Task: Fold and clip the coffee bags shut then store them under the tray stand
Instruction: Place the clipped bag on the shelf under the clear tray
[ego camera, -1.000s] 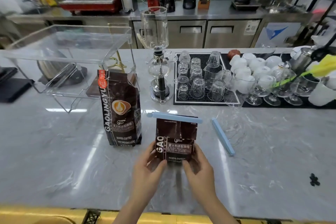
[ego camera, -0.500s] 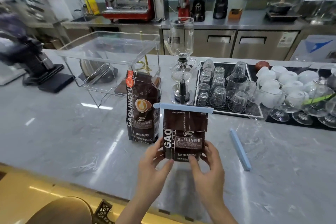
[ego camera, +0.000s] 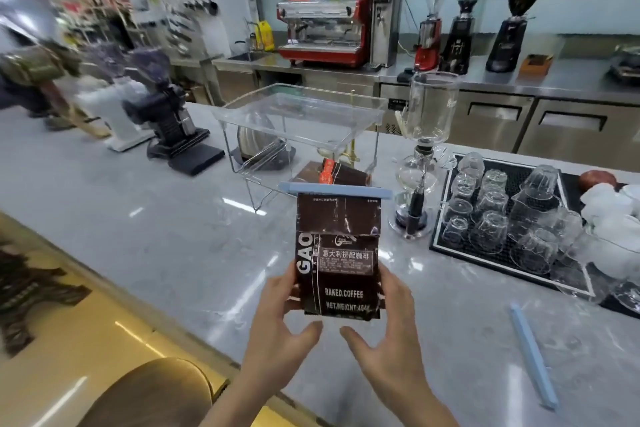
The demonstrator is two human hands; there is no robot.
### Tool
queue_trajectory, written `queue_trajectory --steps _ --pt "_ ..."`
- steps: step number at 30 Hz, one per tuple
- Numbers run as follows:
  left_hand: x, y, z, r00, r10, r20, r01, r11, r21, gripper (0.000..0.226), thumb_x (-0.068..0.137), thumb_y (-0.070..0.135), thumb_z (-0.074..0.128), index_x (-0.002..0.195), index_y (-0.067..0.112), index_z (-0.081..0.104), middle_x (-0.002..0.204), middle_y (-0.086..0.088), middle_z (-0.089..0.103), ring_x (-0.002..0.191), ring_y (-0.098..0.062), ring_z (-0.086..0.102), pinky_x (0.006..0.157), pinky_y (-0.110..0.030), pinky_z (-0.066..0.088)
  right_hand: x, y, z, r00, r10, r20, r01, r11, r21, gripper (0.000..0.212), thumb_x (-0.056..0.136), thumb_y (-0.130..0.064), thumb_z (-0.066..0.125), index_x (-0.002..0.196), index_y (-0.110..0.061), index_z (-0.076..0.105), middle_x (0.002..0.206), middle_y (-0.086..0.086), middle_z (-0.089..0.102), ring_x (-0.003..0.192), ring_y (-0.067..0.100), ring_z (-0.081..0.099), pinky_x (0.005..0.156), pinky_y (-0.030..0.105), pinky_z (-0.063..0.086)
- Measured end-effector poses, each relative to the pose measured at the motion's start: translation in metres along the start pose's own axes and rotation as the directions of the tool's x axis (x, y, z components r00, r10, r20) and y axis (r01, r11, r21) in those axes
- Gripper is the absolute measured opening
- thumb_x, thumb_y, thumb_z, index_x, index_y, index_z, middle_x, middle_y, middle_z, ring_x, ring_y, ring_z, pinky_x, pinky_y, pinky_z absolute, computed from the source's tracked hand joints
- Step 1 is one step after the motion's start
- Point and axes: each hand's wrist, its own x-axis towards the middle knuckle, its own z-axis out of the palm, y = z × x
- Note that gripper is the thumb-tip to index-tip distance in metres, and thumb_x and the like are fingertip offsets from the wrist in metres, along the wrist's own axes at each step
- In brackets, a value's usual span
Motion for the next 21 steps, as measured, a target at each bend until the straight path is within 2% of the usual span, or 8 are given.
queue_trajectory --steps 3,6,9,13,17,21 --pt "0.005 -0.003 -0.022 1.0 0.002 0.005 -0.002 0.998 0.065 0.091 0.067 0.029 0.071 0.15 0.04 0.034 0.114 0.015 0.05 0.103 -0.011 0.06 0.089 -0.018 0.051 0.01 -0.009 0.015 0.997 -0.019 0.076 0.02 1.0 -0.003 0.111 0.072 -0.015 0.082 0.146 -0.058 0.01 0.141 -0.028 0.028 0.131 -0.014 0.032 0.099 -0.004 0.03" --pt "0.011 -0.007 -0.041 1.0 0.015 0.002 -0.015 0.993 0.12 0.097 0.068 0.021 0.074 0.149 0.049 0.028 0.117 0.023 0.045 0.103 -0.009 0.057 0.087 -0.01 0.047 0.019 -0.016 0.031 0.991 -0.029 0.129 0.029 1.0 0.004 0.111 0.076 -0.013 0.079 0.147 -0.059 0.006 0.139 -0.027 0.029 0.129 -0.012 0.036 0.106 0.007 0.036" --pt "0.019 -0.011 -0.055 1.0 0.03 -0.003 -0.03 0.992 0.121 0.1 0.068 0.016 0.077 0.151 0.044 0.029 0.123 0.021 0.045 0.107 -0.011 0.056 0.086 -0.009 0.047 0.031 -0.022 0.042 0.986 -0.034 0.161 0.036 0.999 -0.009 0.108 0.077 -0.012 0.077 0.152 -0.05 0.008 0.139 -0.022 0.031 0.13 -0.006 0.039 0.109 0.018 0.042" --pt "0.039 -0.022 -0.079 0.999 0.042 -0.006 -0.041 0.993 0.11 0.103 0.066 0.017 0.08 0.154 0.034 0.029 0.127 0.013 0.047 0.107 -0.008 0.054 0.084 -0.005 0.044 0.051 -0.033 0.065 0.979 -0.052 0.198 0.058 0.998 -0.024 0.106 0.077 -0.009 0.076 0.155 -0.042 0.011 0.138 -0.024 0.029 0.131 0.0 0.042 0.109 0.028 0.048" --pt "0.059 -0.034 -0.103 0.997 0.071 0.001 -0.071 0.992 0.106 0.106 0.063 0.021 0.078 0.154 0.04 0.027 0.128 0.019 0.045 0.103 -0.007 0.054 0.082 -0.005 0.043 0.072 -0.041 0.088 0.972 -0.064 0.228 0.065 0.998 0.005 0.106 0.077 -0.003 0.074 0.153 -0.046 0.013 0.138 -0.023 0.029 0.131 0.005 0.043 0.102 0.039 0.053" --pt "0.081 -0.052 -0.123 0.995 0.099 0.023 -0.101 0.987 0.125 0.109 0.062 0.014 0.076 0.152 0.047 0.024 0.135 0.022 0.042 0.11 -0.004 0.053 0.081 -0.005 0.044 0.093 -0.051 0.113 0.972 -0.072 0.224 0.086 0.995 -0.053 0.115 0.075 -0.005 0.076 0.147 -0.057 0.002 0.135 -0.026 0.03 0.123 0.006 0.05 0.102 0.039 0.052"
